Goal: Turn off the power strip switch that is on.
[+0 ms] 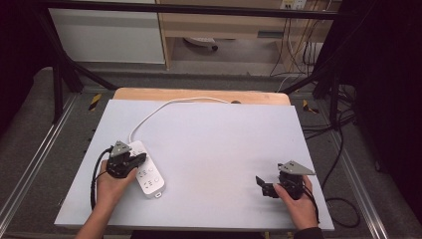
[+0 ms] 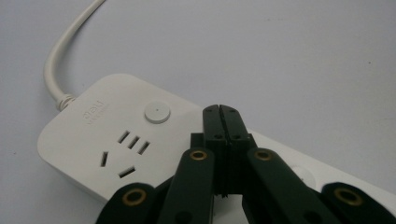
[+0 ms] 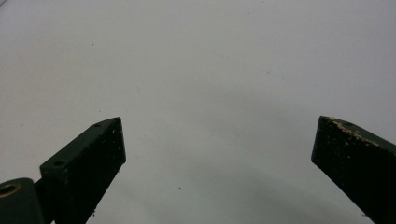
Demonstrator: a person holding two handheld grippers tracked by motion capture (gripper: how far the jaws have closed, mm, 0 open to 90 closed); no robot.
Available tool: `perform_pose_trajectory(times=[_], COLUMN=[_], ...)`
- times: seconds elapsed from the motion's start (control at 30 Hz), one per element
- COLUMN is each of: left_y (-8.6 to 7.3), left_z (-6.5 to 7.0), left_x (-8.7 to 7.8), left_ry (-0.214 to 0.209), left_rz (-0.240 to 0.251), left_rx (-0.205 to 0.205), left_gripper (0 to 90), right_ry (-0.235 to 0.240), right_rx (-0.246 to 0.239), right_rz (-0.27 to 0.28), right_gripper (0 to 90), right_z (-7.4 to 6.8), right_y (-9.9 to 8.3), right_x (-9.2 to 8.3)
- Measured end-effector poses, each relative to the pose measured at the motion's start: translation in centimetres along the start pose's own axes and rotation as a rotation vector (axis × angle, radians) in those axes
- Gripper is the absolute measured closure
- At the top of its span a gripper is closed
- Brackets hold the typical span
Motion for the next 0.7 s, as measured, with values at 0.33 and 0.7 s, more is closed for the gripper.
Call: perform_pose_trajectory(times=[0.33, 0.7], left_y=[0.05, 0.10], left_z=[0.28, 0.34], left_x=[-0.03, 0.06], left_ry=[0.011, 0.006], left_rz=[-0.011, -0.018], left_rx=[0.033, 0.034], left_gripper=[90.0, 90.0], right_ry=[0.000, 0.001], right_rx=[0.001, 0.002], right_rz=[0.001, -0.002], right_gripper=[3.5, 3.4], right_z=[0.01, -0.02], right_y=[0.01, -0.02], right_x=[-0.03, -0.05])
Point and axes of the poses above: each handheld gripper's, and its own axes: x roughly forward along the jaws, y roughly out of its top, z roughly to its right, the point moved 2 cm from there along x, roughly forward along the jaws, and after that the axes turned 14 degrees about z, right-handed, at the moved point
